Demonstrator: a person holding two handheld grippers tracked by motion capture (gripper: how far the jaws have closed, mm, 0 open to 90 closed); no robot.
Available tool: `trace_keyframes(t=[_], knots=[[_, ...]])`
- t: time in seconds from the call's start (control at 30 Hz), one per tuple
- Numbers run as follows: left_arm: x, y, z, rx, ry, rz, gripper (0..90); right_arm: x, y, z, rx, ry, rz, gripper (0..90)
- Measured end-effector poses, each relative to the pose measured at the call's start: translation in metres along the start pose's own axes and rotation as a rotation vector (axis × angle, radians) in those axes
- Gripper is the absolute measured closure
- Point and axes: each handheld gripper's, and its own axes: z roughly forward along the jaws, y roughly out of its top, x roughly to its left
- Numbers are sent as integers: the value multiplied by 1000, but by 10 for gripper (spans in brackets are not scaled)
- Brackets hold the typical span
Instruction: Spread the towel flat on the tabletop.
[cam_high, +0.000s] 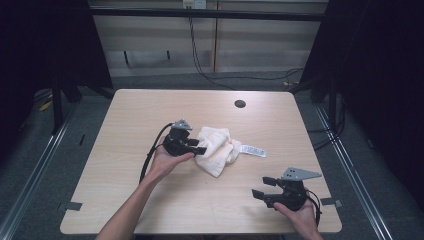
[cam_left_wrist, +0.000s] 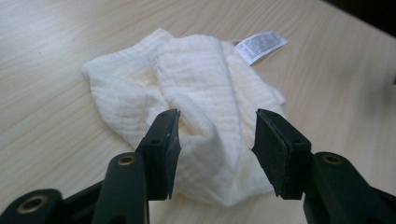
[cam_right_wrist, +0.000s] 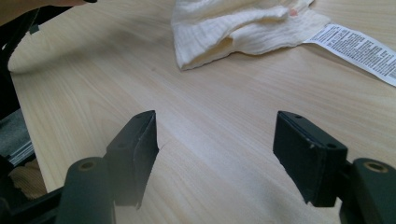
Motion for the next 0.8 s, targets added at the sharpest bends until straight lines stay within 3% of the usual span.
trace_keyframes(t=[0.13, 0.17, 0.3, 0.6, 0.7, 0.8], knots=[[-1, -1, 20, 60, 31, 11, 399, -1, -1, 2, 13, 6, -4, 303], [0, -3, 29, 77, 14, 9, 370, -1, -1, 2, 18, 3, -5, 304], [1, -8, 39, 97, 21, -5, 360, 0, -2, 3, 28, 3, -2, 304], [5, -22, 35, 71, -10, -9, 645, -1, -2, 4, 39, -8, 0, 302], [5, -28, 32, 47, -28, -16, 683, 0, -2, 5, 45, -3, -1, 298], [3, -29, 30, 63, -23, 3, 716, 0, -2, 6, 54, -2, -3, 292]])
